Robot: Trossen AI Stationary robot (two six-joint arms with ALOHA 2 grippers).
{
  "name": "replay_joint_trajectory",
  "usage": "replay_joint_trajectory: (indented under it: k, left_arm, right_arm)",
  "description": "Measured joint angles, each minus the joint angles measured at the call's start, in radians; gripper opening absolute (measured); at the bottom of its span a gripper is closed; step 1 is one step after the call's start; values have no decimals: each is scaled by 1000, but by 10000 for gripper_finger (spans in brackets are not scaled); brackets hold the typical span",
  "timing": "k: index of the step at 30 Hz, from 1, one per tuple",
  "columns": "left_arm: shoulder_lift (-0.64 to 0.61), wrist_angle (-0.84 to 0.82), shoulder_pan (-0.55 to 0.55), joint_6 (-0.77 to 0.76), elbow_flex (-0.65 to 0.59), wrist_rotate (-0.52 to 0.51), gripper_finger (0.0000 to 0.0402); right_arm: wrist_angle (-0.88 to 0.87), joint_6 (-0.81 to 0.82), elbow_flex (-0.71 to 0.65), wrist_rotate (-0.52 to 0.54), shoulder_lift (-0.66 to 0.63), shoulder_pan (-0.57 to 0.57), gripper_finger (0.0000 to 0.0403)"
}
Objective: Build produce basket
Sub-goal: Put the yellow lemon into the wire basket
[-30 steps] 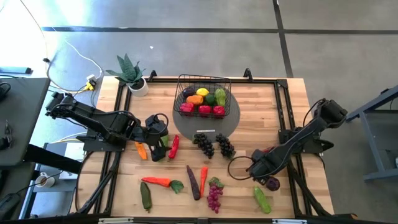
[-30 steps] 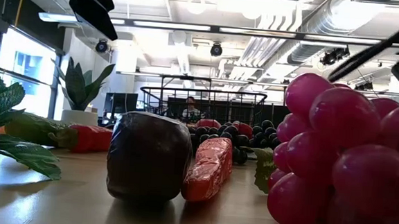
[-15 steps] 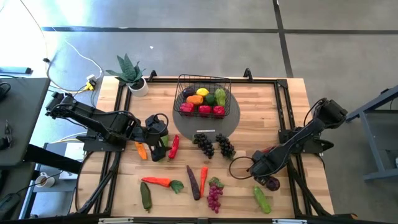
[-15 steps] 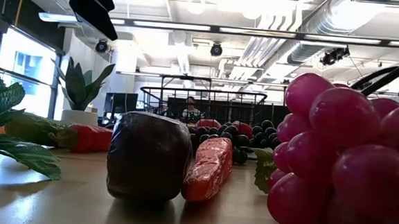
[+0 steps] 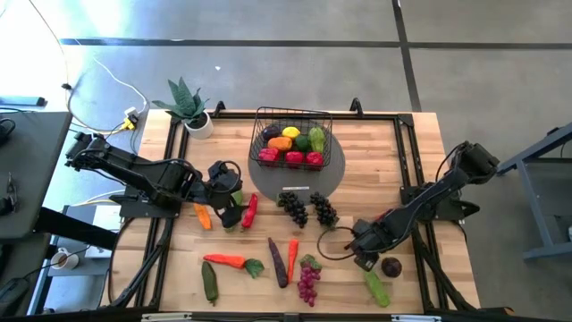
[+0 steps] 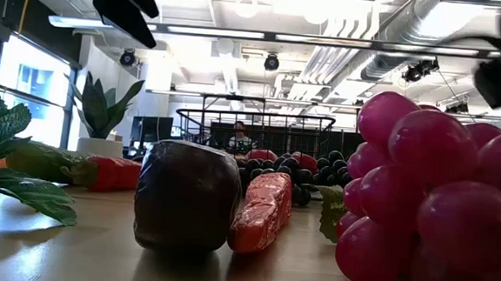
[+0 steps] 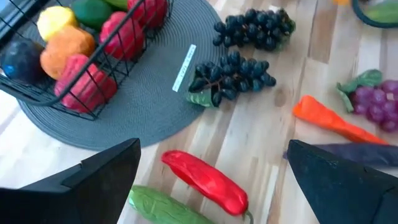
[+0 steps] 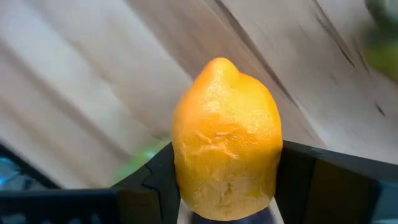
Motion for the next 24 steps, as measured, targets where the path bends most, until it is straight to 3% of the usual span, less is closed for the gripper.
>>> replay_joint_trajectory:
  k: [13, 24]
  left_arm:
    - [0, 4, 4, 68, 0, -172, 397]
    - [0, 5, 58, 53, 0, -179, 397]
  right_arm:
    - [7, -155, 234, 117, 0, -172, 161]
    - [46, -352, 368, 202, 0, -390, 161]
